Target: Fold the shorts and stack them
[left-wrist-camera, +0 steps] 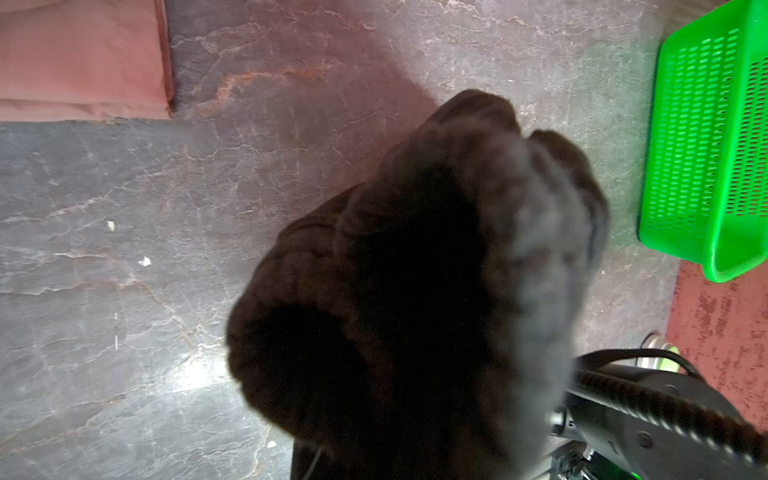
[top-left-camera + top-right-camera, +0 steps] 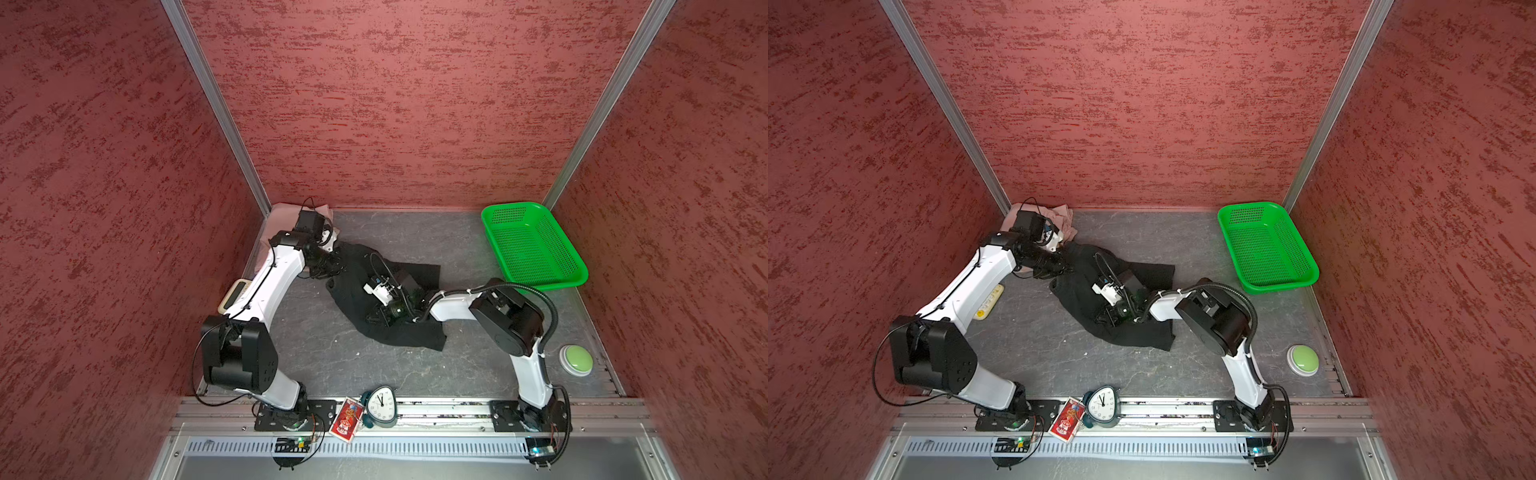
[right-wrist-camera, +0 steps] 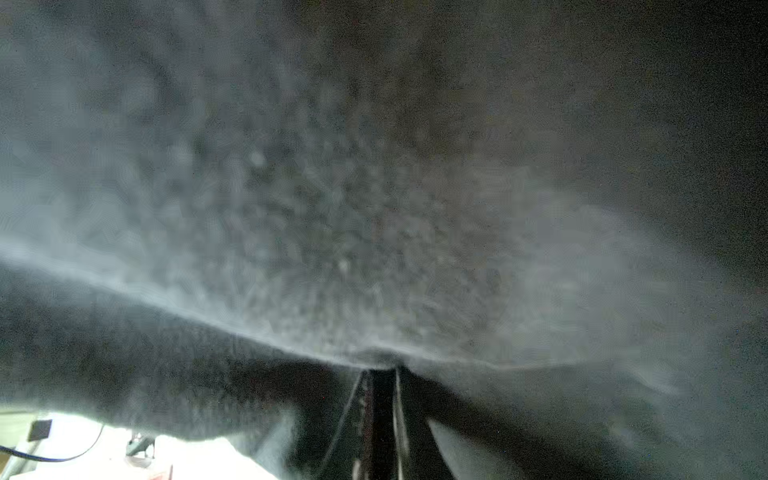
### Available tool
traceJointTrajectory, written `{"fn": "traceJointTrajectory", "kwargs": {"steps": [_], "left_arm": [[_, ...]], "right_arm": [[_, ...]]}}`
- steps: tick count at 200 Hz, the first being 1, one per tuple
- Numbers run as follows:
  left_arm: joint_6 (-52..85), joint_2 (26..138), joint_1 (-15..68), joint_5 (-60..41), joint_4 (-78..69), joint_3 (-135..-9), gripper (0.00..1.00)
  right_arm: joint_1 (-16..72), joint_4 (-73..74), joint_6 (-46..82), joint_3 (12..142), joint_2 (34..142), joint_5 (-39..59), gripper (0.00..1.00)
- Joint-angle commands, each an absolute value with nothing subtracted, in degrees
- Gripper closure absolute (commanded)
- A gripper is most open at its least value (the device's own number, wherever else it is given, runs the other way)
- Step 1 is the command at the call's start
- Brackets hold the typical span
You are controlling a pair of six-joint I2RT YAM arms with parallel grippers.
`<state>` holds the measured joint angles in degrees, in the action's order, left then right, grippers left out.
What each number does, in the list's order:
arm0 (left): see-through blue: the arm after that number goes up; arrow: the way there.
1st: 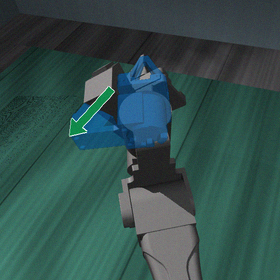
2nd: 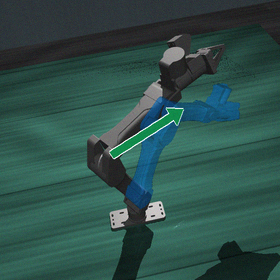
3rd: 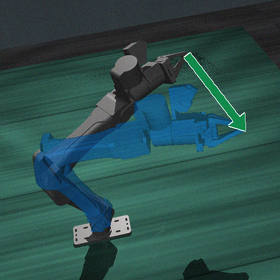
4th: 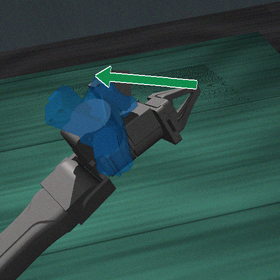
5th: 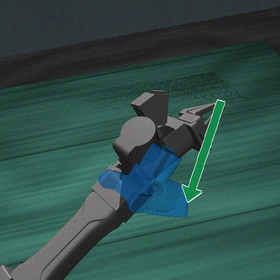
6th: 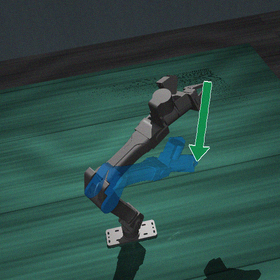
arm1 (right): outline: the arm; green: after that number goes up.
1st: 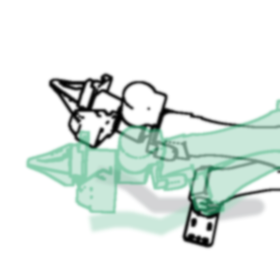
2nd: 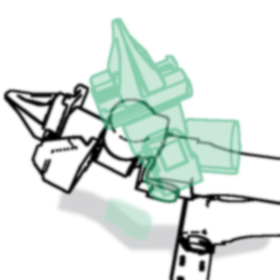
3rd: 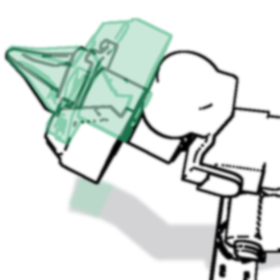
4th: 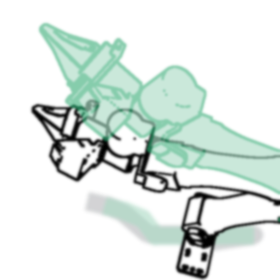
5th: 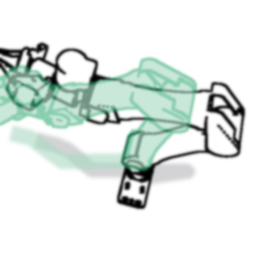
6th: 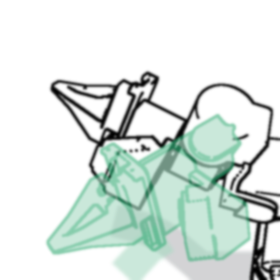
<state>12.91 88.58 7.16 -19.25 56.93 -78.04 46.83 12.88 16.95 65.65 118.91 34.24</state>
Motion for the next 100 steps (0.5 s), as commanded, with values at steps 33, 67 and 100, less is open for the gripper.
{"fn": "traceJointTrajectory", "kwargs": {"steps": [33,67,100], "left_arm": [[10.11,90.25,6.78,-19.16,58.79,-80.61,0.95],[9.58,89.88,6.91,-17.84,58.55,-81.28,0.98],[8.19,88.94,8.19,-18.60,56.69,-80.94,1.00]], "right_arm": [[40.35,17.66,18.72,66.91,112.97,29.35,0.82],[38.68,17.76,18.22,71.88,117.42,28.63,0.87],[38.32,20.30,19.76,78.61,123.26,27.00,0.92]]}}
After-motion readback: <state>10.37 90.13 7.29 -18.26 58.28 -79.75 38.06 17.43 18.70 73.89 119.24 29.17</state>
